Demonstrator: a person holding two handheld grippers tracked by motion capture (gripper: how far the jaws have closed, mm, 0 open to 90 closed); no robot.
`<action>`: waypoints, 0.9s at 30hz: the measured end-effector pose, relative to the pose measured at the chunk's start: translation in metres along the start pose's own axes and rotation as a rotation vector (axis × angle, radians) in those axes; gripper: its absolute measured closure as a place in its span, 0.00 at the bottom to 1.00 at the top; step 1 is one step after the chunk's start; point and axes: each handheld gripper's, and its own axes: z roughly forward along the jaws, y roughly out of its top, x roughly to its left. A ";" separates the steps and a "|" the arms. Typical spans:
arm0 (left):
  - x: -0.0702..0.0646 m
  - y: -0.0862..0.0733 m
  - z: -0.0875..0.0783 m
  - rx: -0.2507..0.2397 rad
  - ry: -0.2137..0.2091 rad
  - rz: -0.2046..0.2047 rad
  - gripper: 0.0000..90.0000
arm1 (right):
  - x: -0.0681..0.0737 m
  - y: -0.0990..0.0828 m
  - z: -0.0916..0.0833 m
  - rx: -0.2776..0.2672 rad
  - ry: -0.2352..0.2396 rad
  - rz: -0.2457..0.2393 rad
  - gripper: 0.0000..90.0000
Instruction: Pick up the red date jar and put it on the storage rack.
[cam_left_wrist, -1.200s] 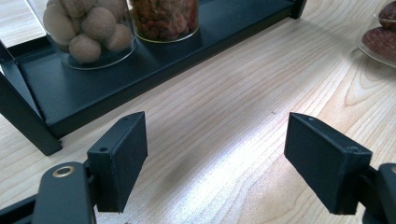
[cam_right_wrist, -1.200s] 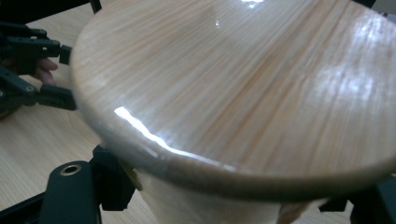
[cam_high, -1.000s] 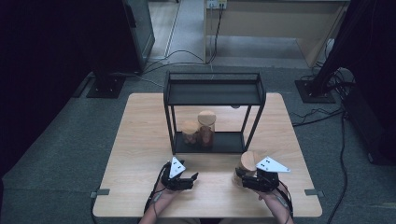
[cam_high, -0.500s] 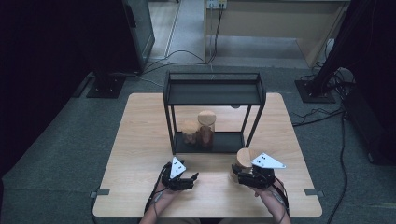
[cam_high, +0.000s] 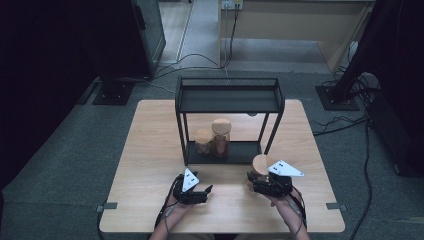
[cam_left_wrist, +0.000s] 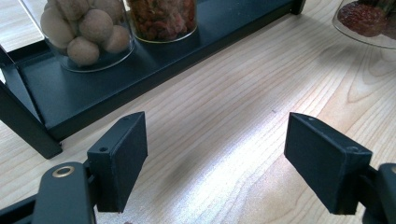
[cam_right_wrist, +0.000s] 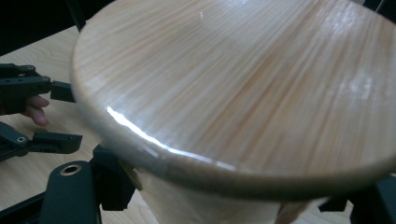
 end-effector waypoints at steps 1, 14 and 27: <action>0.000 0.000 0.000 0.000 0.000 0.000 0.24 | 0.000 0.000 0.001 0.002 0.000 0.000 0.28; -0.001 -0.001 -0.001 -0.006 0.002 0.008 0.24 | 0.006 0.002 0.009 0.002 -0.023 0.012 0.28; -0.003 0.000 0.000 -0.002 0.004 0.022 0.24 | 0.014 0.009 0.019 0.010 -0.025 -0.007 0.28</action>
